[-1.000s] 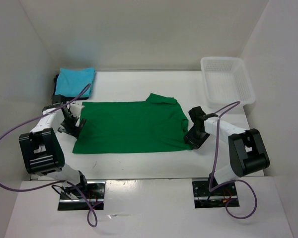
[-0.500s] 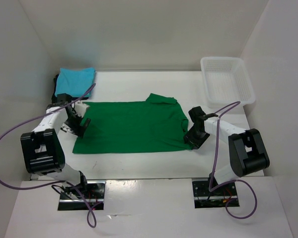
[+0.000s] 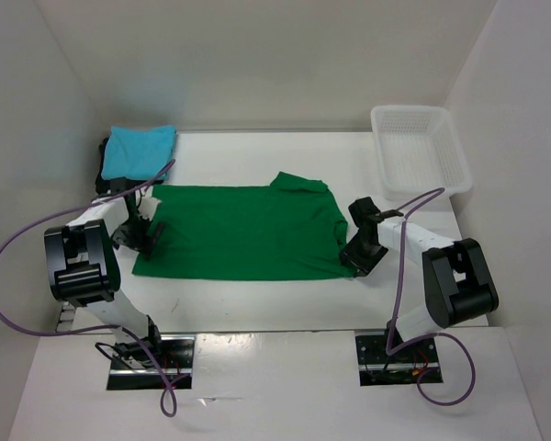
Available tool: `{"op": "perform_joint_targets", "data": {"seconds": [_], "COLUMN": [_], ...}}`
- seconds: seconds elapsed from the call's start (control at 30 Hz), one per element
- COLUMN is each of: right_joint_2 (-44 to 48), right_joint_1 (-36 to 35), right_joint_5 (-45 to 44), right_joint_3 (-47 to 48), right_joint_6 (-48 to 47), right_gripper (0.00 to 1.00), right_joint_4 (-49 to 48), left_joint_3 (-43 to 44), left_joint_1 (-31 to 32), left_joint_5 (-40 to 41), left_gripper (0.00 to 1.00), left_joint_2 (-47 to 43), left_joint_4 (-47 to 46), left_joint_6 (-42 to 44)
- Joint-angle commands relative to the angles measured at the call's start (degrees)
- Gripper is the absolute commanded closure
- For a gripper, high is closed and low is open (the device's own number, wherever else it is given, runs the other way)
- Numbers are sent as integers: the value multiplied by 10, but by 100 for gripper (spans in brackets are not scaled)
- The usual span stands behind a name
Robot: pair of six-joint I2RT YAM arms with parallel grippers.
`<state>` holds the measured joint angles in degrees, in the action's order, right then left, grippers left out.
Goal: Fold and stack the t-shirts
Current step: Fold the flattened tshirt in 1/3 of the way
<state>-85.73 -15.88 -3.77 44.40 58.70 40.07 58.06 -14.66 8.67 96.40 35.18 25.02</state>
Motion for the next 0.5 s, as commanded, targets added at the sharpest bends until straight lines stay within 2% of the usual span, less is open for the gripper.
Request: {"op": "perform_joint_targets", "data": {"seconds": [0.0,0.3,0.33,0.37,0.47], "right_joint_2": [-26,-14,-5,-5,17], "right_joint_1": [1,1,1,1,1], "right_joint_5": [-44,-44,-44,-37,-25], "right_joint_3": [-12,-12,-12,-12,-12], "right_joint_6": [5,5,5,5,5], "right_gripper": [45,45,35,31,27], "right_joint_4": [2,2,7,7,20], "left_joint_3": [20,37,37,37,-6], "left_joint_1": [-5,-5,-5,-10,-16], "left_joint_5": [-17,-73,-80,-81,-81], "left_gripper": [1,1,1,1,1], "left_joint_2": [8,-69,-82,-88,-106], "left_joint_4": [-18,30,39,58,76], "left_joint_6": [-26,-27,-21,-2,27]}}
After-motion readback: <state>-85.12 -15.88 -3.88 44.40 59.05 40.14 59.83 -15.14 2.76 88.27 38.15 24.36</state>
